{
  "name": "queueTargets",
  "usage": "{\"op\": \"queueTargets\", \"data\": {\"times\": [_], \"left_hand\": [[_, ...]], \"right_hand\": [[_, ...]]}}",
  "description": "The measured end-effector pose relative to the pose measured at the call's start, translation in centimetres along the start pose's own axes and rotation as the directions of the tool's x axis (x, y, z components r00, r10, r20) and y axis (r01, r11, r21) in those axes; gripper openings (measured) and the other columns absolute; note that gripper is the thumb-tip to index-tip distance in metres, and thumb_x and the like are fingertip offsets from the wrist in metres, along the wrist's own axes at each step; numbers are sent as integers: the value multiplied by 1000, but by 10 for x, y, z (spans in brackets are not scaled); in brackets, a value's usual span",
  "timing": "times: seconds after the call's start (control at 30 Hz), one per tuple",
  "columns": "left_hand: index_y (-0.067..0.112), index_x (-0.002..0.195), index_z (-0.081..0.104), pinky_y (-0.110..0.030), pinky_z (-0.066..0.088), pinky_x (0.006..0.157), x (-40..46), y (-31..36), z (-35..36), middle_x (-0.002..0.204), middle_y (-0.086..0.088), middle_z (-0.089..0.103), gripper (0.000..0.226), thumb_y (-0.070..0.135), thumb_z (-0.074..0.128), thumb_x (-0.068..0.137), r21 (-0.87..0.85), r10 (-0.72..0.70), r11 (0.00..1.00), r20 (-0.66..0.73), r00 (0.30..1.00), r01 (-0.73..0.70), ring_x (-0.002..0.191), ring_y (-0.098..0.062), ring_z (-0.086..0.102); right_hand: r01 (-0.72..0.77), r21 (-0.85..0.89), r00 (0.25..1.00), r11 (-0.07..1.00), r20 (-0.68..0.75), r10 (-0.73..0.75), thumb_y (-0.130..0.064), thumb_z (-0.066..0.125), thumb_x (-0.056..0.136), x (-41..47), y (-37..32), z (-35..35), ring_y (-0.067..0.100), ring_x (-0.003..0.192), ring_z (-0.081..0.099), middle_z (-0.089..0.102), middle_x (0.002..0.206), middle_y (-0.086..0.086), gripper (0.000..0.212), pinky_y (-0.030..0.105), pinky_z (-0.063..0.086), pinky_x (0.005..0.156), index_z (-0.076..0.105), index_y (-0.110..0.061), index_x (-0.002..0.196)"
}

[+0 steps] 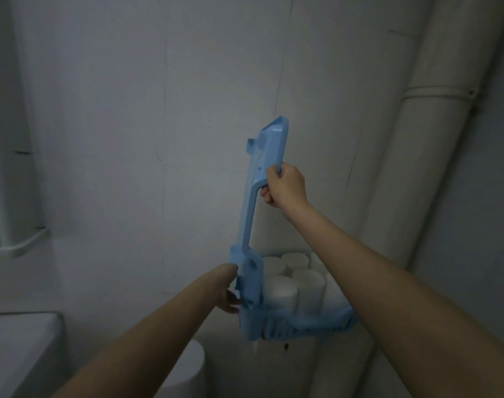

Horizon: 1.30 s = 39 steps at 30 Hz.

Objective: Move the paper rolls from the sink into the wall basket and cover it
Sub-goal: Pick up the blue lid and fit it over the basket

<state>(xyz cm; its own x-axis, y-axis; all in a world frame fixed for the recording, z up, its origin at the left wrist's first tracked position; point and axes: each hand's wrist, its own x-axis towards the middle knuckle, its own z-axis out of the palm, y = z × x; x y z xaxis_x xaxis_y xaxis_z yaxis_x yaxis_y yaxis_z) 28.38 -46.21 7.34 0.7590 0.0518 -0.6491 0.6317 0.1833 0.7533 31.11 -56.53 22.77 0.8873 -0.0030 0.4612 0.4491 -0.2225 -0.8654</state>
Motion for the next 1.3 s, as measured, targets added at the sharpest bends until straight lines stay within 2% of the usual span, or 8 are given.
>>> {"op": "queueTargets", "data": {"times": [0.13,0.23,0.33,0.47,0.63,0.77,1.0,1.3], "left_hand": [[-2,134,37,-53,43,87,8,-2,12,130,-24,50,49,30,41,98,95,-2,995,5,1000,1,116,-38,53],[-2,105,48,-42,56,57,12,-2,23,91,-20,58,30,24,34,100,-37,-2,999,136,991,7,79,-32,58],[-4,109,48,-42,55,41,18,5,30,96,-19,55,31,21,32,101,-22,36,999,96,995,-34,81,-32,56],[-3,136,37,-49,55,80,24,15,34,138,-22,43,46,24,42,99,8,44,999,18,999,-44,120,-41,49],[-3,139,32,-53,47,96,37,26,31,145,-22,36,48,18,43,97,-25,85,996,-92,992,-88,128,-42,42],[-5,83,54,-43,49,76,57,18,23,79,-18,60,29,11,35,97,-15,131,991,-187,974,-136,71,-29,59],[-4,65,47,-21,42,24,90,-1,24,66,-16,51,26,-7,53,90,53,149,989,-241,959,-141,54,-24,49],[-2,59,48,-36,49,64,128,-5,18,67,-22,53,25,-7,60,81,427,341,888,-358,869,-173,64,-29,53]], "right_hand": [[-17,68,997,998,-71,22,-15,39,99,9,4,-23,-1,23,43,53,57,8,19,11,37,31,52,-3,92],[-29,105,992,994,-121,41,-12,38,98,14,12,-39,-1,23,43,53,57,8,18,10,34,30,52,-4,91],[-69,192,983,979,-153,99,-12,37,99,19,29,-58,0,24,42,51,59,10,18,10,33,30,52,-4,93],[-118,256,966,960,-195,170,-12,35,99,20,61,-88,2,25,41,51,57,10,23,10,31,32,53,-3,88],[-227,421,936,878,-154,316,-5,32,97,10,113,-122,3,28,43,47,58,8,22,13,29,33,53,-4,91],[-347,488,895,801,-83,438,-4,32,100,-4,159,-150,6,37,52,50,68,9,25,16,36,34,53,-8,90],[-610,274,780,744,43,624,-12,33,102,-19,221,-177,8,33,49,56,56,8,25,14,37,32,51,-5,85],[-812,-31,580,582,51,813,-29,36,101,-31,276,-182,14,42,44,53,63,10,34,16,29,37,42,-10,74]]}}
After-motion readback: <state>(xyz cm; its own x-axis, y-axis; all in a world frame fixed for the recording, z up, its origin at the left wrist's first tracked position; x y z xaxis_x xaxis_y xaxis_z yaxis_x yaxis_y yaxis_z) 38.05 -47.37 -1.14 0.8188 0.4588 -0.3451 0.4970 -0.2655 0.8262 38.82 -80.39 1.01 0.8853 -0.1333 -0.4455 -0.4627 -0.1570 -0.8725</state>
